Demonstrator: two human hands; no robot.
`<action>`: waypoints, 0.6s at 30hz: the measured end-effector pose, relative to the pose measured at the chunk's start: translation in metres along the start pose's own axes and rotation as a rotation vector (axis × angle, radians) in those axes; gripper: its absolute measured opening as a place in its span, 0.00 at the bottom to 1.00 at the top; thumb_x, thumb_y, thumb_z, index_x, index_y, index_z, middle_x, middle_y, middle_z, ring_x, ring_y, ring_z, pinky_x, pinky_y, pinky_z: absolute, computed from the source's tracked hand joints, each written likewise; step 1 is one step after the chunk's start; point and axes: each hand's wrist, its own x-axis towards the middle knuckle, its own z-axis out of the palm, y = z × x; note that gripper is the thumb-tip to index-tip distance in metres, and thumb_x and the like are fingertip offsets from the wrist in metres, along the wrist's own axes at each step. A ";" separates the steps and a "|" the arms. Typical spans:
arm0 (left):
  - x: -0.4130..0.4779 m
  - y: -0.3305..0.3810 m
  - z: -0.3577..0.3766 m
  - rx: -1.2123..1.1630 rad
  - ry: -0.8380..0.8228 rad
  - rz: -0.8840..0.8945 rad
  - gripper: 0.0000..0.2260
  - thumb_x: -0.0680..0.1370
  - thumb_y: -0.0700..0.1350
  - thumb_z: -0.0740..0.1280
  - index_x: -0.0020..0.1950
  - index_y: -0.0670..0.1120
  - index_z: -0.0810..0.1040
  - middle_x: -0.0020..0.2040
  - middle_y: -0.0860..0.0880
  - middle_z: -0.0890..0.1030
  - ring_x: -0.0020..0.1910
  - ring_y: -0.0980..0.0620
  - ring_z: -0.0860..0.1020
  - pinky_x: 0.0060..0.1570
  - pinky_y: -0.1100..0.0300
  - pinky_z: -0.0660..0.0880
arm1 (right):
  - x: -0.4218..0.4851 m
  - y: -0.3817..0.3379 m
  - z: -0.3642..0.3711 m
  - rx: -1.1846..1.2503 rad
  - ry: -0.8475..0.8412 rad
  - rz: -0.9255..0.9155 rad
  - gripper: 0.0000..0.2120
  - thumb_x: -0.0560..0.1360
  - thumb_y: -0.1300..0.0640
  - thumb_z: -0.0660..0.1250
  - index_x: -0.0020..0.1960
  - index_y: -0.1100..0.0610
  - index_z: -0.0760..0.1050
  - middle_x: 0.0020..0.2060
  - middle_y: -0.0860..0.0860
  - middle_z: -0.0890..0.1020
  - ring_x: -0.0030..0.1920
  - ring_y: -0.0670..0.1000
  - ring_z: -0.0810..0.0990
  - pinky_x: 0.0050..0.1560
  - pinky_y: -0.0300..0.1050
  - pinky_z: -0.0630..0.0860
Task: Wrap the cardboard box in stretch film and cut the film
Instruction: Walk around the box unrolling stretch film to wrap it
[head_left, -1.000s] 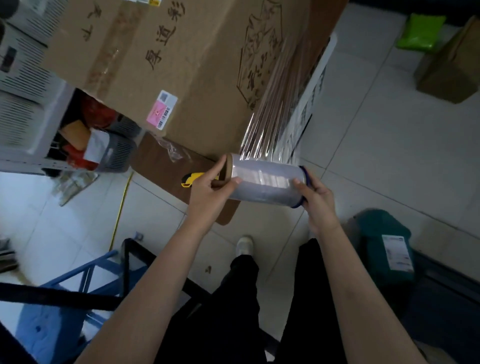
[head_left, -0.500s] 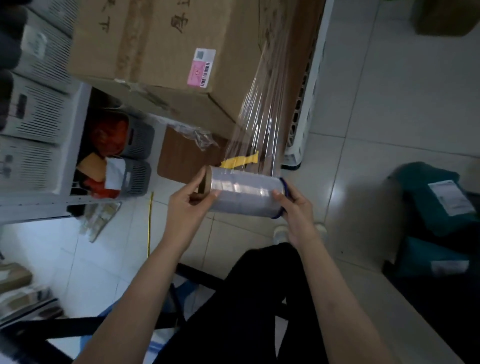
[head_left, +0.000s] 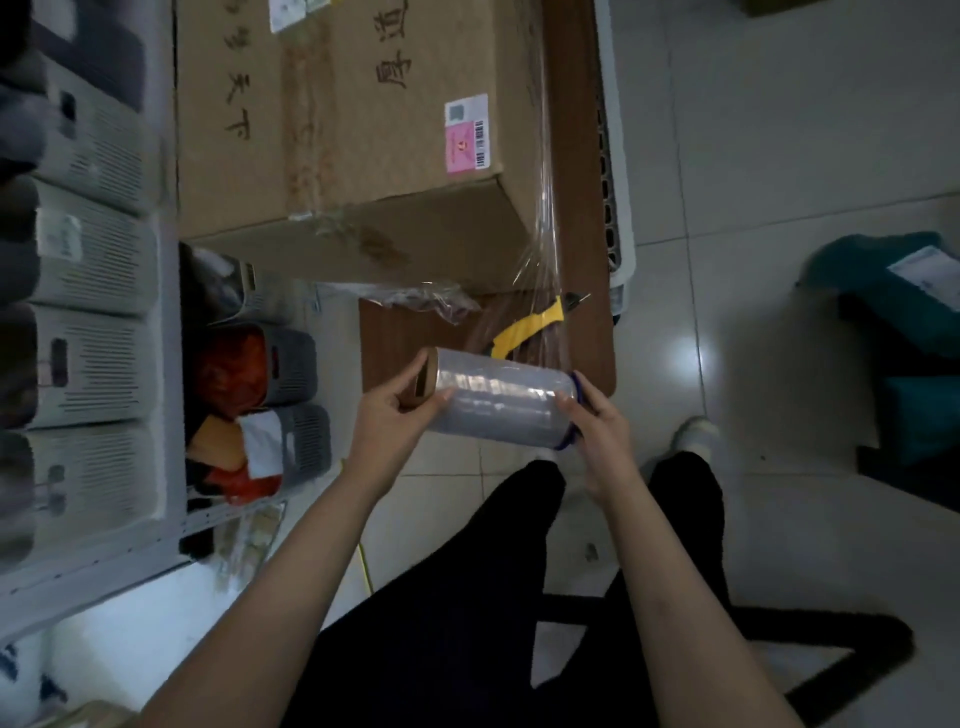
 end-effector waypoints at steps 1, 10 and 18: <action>0.003 -0.002 -0.005 0.005 -0.016 0.020 0.25 0.74 0.41 0.70 0.70 0.46 0.70 0.60 0.55 0.75 0.50 0.69 0.74 0.55 0.73 0.73 | -0.002 0.005 0.005 0.024 0.011 -0.016 0.25 0.73 0.63 0.69 0.69 0.60 0.69 0.58 0.55 0.79 0.51 0.49 0.79 0.51 0.40 0.79; 0.021 -0.022 -0.037 0.094 -0.062 0.158 0.24 0.74 0.40 0.70 0.68 0.52 0.70 0.65 0.46 0.76 0.61 0.53 0.75 0.60 0.61 0.74 | -0.010 0.053 0.032 0.148 0.055 -0.096 0.25 0.72 0.61 0.70 0.68 0.57 0.71 0.59 0.52 0.79 0.61 0.53 0.77 0.64 0.51 0.73; 0.060 -0.033 -0.086 0.131 -0.244 0.227 0.26 0.73 0.37 0.71 0.70 0.48 0.69 0.57 0.51 0.79 0.51 0.60 0.79 0.45 0.72 0.75 | -0.001 0.100 0.086 0.313 0.175 -0.165 0.25 0.73 0.62 0.69 0.68 0.58 0.71 0.59 0.53 0.79 0.58 0.52 0.77 0.61 0.49 0.74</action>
